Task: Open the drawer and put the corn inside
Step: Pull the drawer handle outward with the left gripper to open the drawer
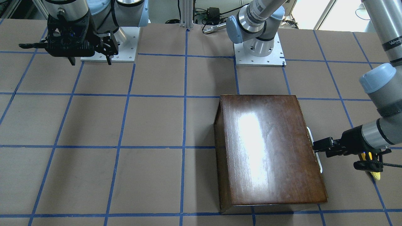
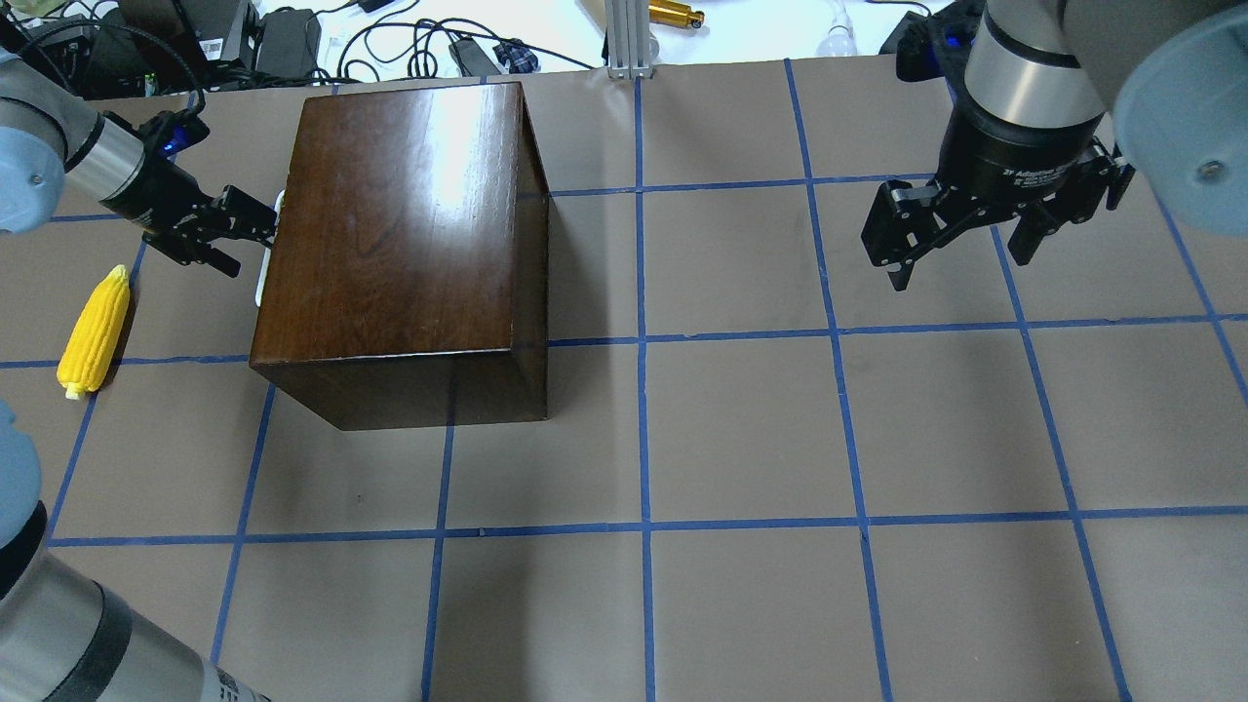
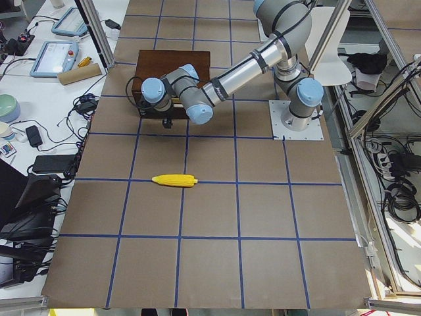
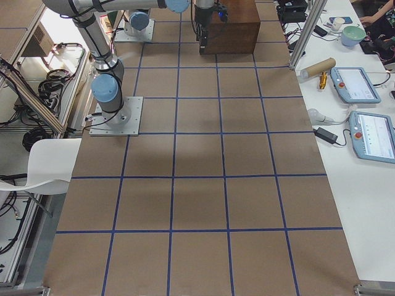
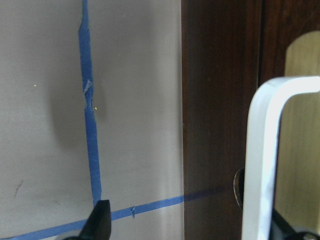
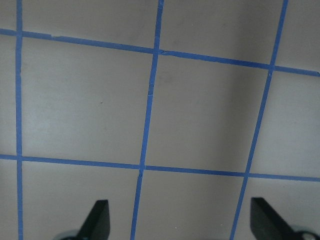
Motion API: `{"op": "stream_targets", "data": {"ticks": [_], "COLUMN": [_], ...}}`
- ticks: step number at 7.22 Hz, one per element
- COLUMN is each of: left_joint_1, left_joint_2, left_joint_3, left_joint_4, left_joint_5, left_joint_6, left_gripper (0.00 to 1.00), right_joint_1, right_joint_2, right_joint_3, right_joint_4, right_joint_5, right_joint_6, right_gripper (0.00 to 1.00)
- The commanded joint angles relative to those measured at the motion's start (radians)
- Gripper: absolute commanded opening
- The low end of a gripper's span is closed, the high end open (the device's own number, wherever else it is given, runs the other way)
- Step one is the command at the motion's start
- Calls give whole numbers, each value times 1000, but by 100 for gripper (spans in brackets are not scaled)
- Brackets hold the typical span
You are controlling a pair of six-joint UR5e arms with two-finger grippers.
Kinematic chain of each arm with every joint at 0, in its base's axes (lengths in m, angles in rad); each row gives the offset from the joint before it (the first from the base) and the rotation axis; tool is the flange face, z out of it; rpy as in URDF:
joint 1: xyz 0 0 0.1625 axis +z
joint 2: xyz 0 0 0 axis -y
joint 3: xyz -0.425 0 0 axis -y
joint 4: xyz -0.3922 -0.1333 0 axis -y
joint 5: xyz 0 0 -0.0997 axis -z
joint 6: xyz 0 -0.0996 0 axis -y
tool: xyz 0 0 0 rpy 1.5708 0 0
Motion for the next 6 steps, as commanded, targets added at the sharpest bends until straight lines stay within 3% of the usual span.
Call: {"op": "stream_targets", "data": {"ticks": [1,6], "left_joint_1": [25,118], "left_joint_2": [2,5], "left_joint_3": [0,0], "left_joint_4": [0,0], "left_joint_5": [2,2], "left_joint_6": [0,11], "left_gripper": [100,100], "right_joint_1": [0,0], "right_joint_2": [1,1], "right_joint_3": [0,0], "right_joint_4": [0,0], "right_joint_5": [0,0], "right_joint_6": [0,0], "right_gripper": [100,100]}}
